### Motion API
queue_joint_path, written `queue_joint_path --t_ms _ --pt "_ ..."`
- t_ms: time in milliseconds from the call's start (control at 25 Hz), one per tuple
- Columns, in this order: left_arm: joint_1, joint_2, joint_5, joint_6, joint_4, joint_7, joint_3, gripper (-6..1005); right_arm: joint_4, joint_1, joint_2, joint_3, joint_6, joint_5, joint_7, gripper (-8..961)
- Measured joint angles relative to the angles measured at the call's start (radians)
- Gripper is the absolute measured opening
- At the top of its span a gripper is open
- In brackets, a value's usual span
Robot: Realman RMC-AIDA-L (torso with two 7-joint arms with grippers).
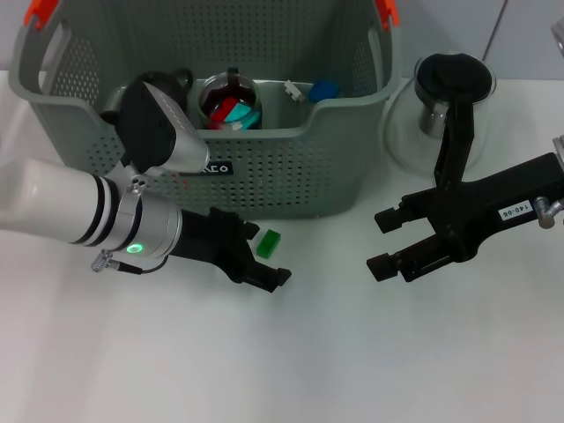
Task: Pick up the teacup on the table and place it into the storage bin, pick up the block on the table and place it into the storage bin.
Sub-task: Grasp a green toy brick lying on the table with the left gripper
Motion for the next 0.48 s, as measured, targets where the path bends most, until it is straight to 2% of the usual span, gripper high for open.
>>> queue_joint_path --t_ms 480 --pt "-0.004 0.000 -0.002 0.005 0.008 0.000 0.015 947 0.000 0.000 0.002 0.002 0.003 0.000 -0.007 945"
